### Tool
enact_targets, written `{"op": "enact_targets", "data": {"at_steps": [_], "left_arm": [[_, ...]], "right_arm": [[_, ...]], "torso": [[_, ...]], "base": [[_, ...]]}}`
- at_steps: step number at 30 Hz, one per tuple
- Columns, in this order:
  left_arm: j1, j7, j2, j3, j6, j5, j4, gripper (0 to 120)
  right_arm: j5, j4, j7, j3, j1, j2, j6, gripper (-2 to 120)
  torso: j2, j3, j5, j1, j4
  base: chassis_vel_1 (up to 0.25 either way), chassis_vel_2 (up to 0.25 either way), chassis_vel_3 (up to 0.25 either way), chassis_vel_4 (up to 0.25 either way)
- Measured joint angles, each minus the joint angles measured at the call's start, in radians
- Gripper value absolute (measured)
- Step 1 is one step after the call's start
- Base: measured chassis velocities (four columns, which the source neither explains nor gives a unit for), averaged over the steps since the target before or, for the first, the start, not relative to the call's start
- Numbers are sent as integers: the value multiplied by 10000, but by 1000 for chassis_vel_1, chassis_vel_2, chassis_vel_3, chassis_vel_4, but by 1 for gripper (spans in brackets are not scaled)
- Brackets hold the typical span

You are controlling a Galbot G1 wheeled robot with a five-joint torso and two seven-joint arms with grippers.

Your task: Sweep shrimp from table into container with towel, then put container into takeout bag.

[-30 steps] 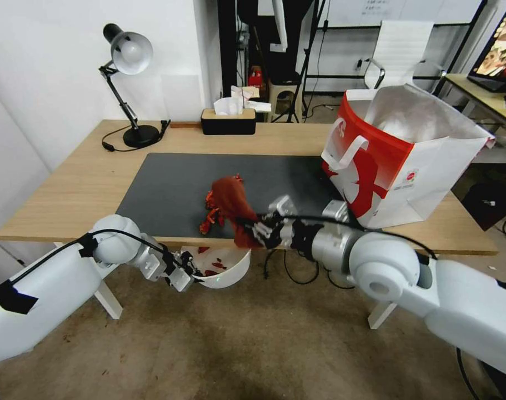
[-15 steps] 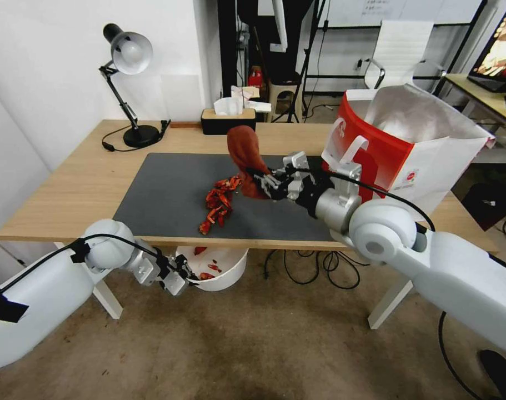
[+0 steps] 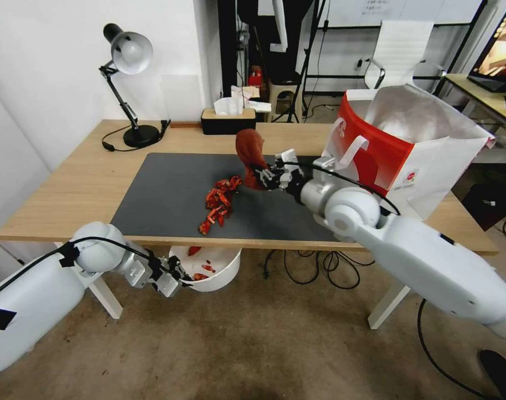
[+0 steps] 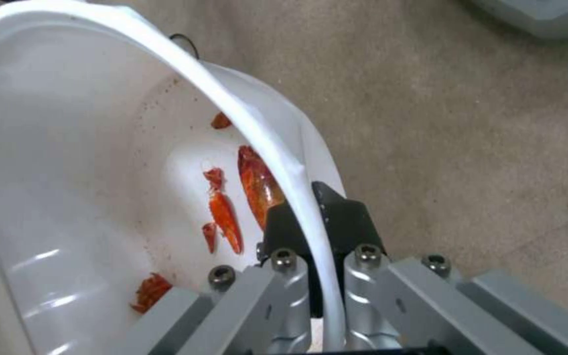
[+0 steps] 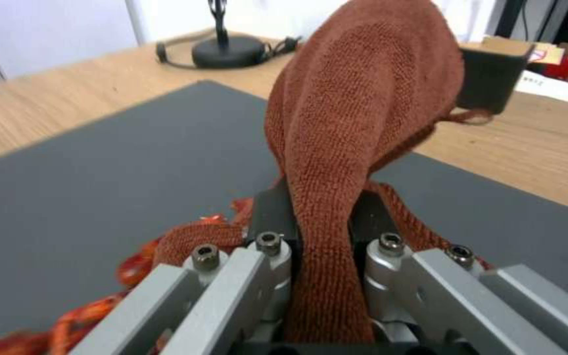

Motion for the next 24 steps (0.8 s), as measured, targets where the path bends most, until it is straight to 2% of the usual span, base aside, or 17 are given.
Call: {"op": "enact_targets", "data": {"at_steps": [4,11,12,17,24], "left_arm": [[302,-20,70,-275,-140,93,-62,0],[343,-40,112,-451,-208,100,-55,0],[356,-51,116,-484,-228,102,-12,0],[467,-91,153,-545,-301,105,16,0],[476,-114,78,-545,-329,135,140,0]], "right_arm": [[-378,-1413,-45,-392,792,900,-187,7],[-688,-3102,-644,-696,1540,1480,-527,7],[-1098,-3728,-988,-731,1685,1616,-566,7],[-2222,-4698,-2018,-795,1941,1724,-624,7],[-2397,-4939,-3130,-1117,2182,1550,-1255,7]], "torso": [[0,0,-3,-1,4],[1,0,-1,-2,0],[2,1,-1,-1,-1],[2,1,1,-1,-1],[1,-1,1,-2,-1]], "base": [[0,0,0,0],[0,0,0,0],[0,0,0,0],[0,0,0,0],[0,0,0,0]]}}
